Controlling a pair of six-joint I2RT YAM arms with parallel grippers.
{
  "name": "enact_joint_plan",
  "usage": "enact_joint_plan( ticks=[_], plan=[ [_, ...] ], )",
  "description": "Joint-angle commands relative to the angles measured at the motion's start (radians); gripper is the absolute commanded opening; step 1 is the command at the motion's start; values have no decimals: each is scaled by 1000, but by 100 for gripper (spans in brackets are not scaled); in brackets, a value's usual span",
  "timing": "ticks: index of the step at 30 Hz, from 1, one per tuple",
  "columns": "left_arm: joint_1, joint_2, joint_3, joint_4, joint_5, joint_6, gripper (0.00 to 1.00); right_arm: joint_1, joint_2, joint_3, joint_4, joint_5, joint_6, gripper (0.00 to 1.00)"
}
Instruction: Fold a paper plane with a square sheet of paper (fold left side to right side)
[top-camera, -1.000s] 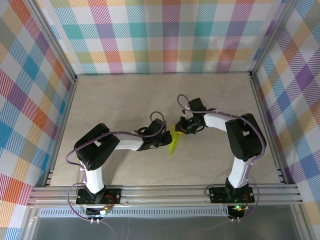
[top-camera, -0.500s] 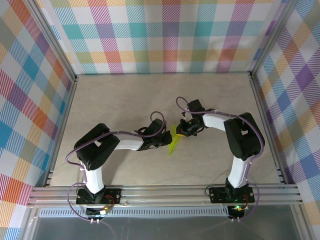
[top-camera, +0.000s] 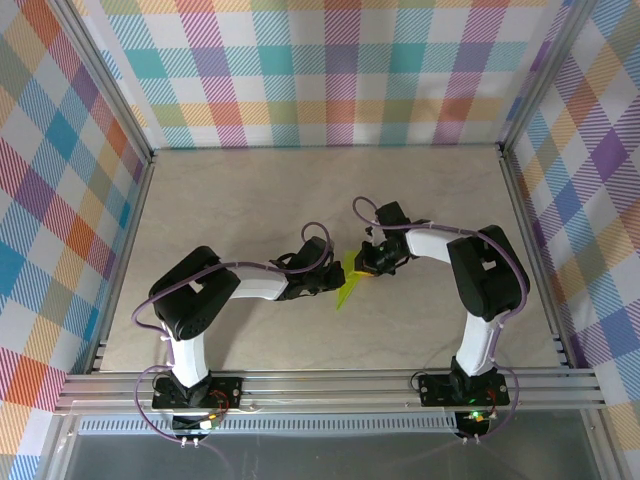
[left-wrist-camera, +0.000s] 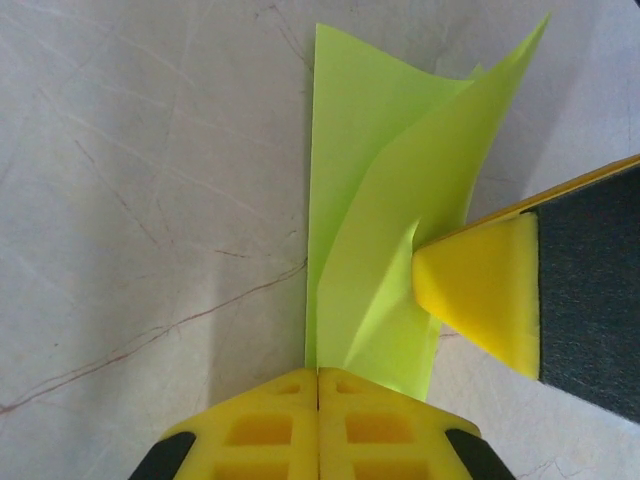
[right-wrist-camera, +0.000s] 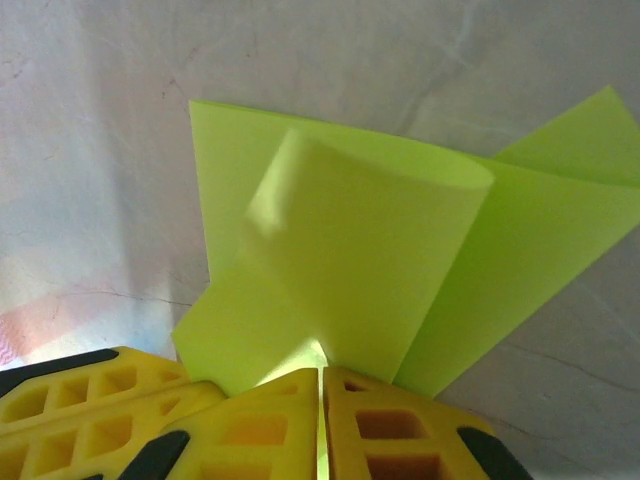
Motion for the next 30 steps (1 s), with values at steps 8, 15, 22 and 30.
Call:
enact_joint_plan(
  ticks=[8,15,22,30],
  plan=[
    [6,-76,-34,-81,32,25,22,-1,17,-68,-30,37,-45,9],
    [49,-224,-22,-146,104,66,15,-3,15,-85,-25,46,-47,0],
    [46,-207,13,-143,270,54,0,-3,15,-84,-21,46,-47,0],
    [34,-102,78,-140,345,53,0,-3,15,-81,-26,47,-47,0]
  ],
)
